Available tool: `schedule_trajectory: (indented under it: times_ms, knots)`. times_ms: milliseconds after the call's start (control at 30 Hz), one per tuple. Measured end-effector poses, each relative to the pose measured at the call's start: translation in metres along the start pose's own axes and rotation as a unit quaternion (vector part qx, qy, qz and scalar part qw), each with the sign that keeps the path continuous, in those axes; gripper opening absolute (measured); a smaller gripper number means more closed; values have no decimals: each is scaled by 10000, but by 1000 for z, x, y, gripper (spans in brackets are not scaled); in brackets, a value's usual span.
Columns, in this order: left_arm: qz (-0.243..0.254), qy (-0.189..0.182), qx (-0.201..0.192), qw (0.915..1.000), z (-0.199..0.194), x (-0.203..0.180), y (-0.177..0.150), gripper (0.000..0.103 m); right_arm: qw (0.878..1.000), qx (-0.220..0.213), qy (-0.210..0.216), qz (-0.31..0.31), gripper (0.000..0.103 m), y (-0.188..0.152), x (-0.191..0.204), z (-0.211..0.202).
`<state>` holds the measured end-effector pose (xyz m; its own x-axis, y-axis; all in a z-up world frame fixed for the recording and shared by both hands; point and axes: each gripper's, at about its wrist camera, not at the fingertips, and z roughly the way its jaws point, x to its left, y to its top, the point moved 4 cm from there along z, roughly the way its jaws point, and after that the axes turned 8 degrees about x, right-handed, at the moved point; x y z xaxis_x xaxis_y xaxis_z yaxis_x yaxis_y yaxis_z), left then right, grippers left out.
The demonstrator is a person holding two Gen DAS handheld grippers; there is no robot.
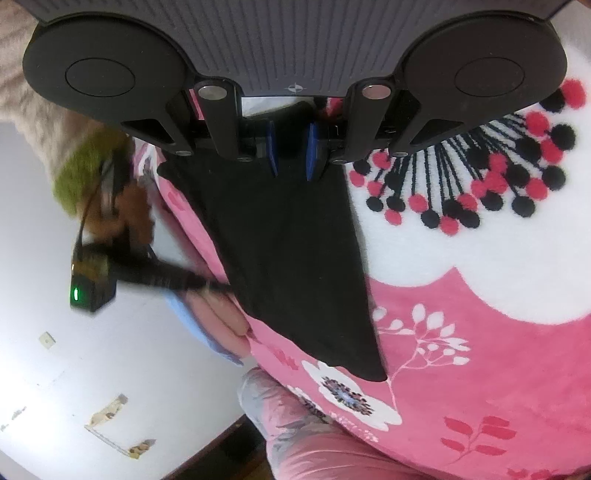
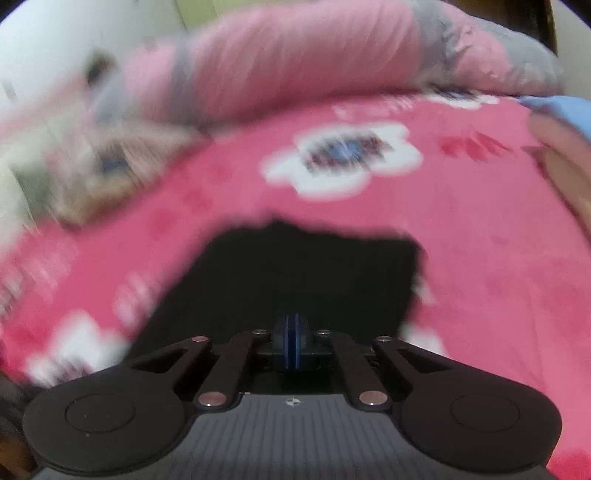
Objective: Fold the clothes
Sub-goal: 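Open the left gripper and release the black shirt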
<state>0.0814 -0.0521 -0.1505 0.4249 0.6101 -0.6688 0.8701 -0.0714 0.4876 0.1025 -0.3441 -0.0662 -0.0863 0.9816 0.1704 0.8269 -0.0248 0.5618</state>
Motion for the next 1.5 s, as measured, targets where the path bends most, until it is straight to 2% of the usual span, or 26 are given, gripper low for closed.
schedule_trajectory:
  times_ms: [100, 133, 200, 267, 333, 367, 433, 500, 533, 600, 667, 733, 833, 900, 933, 967, 1033, 1167, 1267, 1333, 1433, 1500]
  knots:
    - [26, 201, -69, 9998, -6, -4, 1, 19, 9913, -190, -1043, 776, 2, -12, -40, -18]
    - [46, 280, -99, 9995, -9, -5, 1, 22, 9881, -312, -1188, 924, 2, -15, -46, -30]
    - [144, 423, -158, 9989, -12, -9, 1, 25, 9913, -569, -849, 826, 2, -19, -35, -49]
    - [243, 571, -195, 9979, -13, -14, 0, 27, 9967, -594, -331, 449, 2, -24, -9, -55]
    - [332, 706, -215, 9967, -13, -18, -1, 28, 9991, -379, 169, -130, 2, -39, 22, -52]
    - [378, 777, -231, 9960, -14, -20, -2, 28, 9991, -186, 146, -365, 2, -50, 31, -48]
    - [470, 920, -264, 9943, -15, -24, -4, 30, 9985, 12, -317, -444, 0, -67, 27, -45]
    - [542, 1093, -287, 9921, -19, -24, -8, 32, 9965, -22, -813, 168, 2, -77, -1, -56]
    - [560, 1141, -292, 9915, -20, -24, -9, 32, 9913, -54, -1246, 421, 2, -80, -13, -65]
    - [618, 1221, -322, 9901, -22, -25, -8, 32, 9867, -292, -1523, 485, 3, -84, -21, -83]
    - [719, 1301, -385, 9881, -22, -30, -6, 32, 9907, -515, -1189, 410, 3, -80, -8, -91]
    - [819, 1380, -449, 9860, -23, -34, -3, 32, 9936, -714, -868, 45, 2, -78, 18, -92]
    - [1178, 1400, -501, 9818, -19, -50, -3, 32, 9945, -638, -533, -642, 2, -82, 52, -77]
    - [1436, 1450, -466, 9779, -14, -58, -7, 32, 9940, -164, -800, -730, 2, -95, 51, -63]
    - [1542, 1497, -423, 9757, -10, -60, -11, 32, 9933, -105, -926, -687, 1, -104, 46, -62]
    - [1562, 1514, -415, 9752, -10, -61, -12, 32, 9930, -73, -1000, -619, 1, -112, 40, -63]
    - [1566, 1534, -414, 9748, -11, -61, -14, 32, 9957, -126, -850, -333, 1, -114, 31, -79]
    - [1573, 1573, -412, 9741, -13, -61, -18, 32, 9920, -237, -1192, -352, 2, -105, 40, -100]
    - [1639, 1620, -435, 9721, -13, -64, -18, 32, 9928, -603, -947, -420, 2, -90, 56, -102]
    - [1756, 1607, -329, 9707, -4, -66, -19, 32, 9931, -710, -715, -597, 2, -78, 72, -87]
    - [1925, 1576, -146, 9685, 11, -69, -22, 32, 9941, -622, -422, -786, 2, -70, 91, -55]
    - [2037, 1554, -24, 9666, 21, -71, -25, 32, 9955, -279, -409, -805, 2, -80, 91, -36]
